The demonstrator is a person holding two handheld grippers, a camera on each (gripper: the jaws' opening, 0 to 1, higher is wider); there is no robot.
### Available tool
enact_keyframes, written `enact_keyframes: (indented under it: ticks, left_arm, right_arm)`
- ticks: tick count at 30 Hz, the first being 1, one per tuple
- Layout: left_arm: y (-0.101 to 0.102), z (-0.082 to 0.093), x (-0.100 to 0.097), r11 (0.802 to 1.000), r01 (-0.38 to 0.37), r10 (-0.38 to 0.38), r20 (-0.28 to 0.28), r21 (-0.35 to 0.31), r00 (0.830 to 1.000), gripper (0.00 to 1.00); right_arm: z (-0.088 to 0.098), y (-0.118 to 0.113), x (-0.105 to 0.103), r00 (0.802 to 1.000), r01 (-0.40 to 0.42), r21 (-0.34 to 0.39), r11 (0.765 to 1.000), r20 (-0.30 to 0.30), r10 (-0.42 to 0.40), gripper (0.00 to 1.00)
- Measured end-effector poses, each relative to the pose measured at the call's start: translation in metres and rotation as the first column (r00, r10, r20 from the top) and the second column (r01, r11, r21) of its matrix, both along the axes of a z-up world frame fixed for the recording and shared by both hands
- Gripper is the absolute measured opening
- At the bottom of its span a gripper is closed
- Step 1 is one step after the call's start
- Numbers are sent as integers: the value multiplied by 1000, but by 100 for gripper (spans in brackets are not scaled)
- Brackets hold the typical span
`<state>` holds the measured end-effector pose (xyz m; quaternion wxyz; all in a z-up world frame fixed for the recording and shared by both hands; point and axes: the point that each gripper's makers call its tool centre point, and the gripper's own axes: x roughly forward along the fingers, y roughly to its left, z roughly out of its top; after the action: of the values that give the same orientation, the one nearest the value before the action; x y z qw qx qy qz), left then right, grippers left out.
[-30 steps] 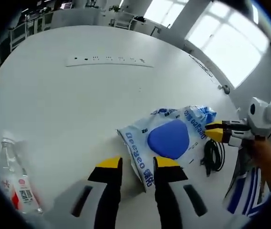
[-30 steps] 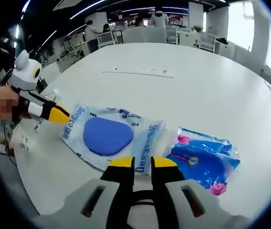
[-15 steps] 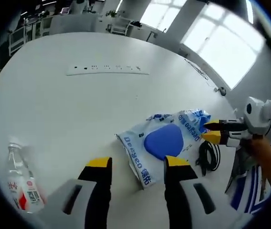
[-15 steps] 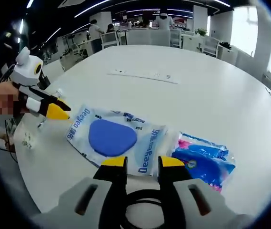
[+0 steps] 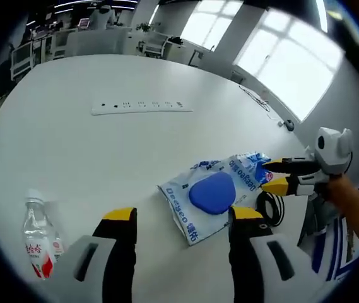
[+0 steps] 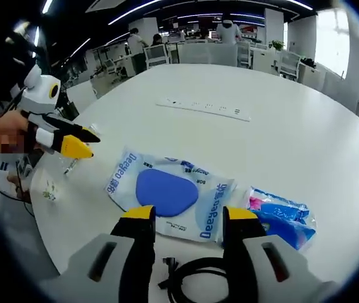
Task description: Arrange the tabletop items into an orderly group along one side of the table until the central work area is clear of visible clutter.
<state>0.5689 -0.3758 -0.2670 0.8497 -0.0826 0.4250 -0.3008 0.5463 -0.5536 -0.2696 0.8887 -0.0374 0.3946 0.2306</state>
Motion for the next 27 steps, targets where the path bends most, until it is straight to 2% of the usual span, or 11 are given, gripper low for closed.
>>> enact_keyframes:
  ticks: [11, 19, 27]
  left_arm:
    - [17, 23, -5, 999, 12, -11, 31, -44, 999, 79]
    - [36, 38, -7, 999, 6, -3, 55, -53, 998, 85]
    - [57, 51, -13, 998, -8, 13, 72, -69, 997, 86]
  right_arm:
    - [18, 27, 3, 999, -46, 88, 995, -7, 47, 54]
    - [28, 47, 7, 996, -83, 122, 989, -4, 84, 57]
    - [39, 66, 8, 991, -134, 127, 983, 0, 135, 58]
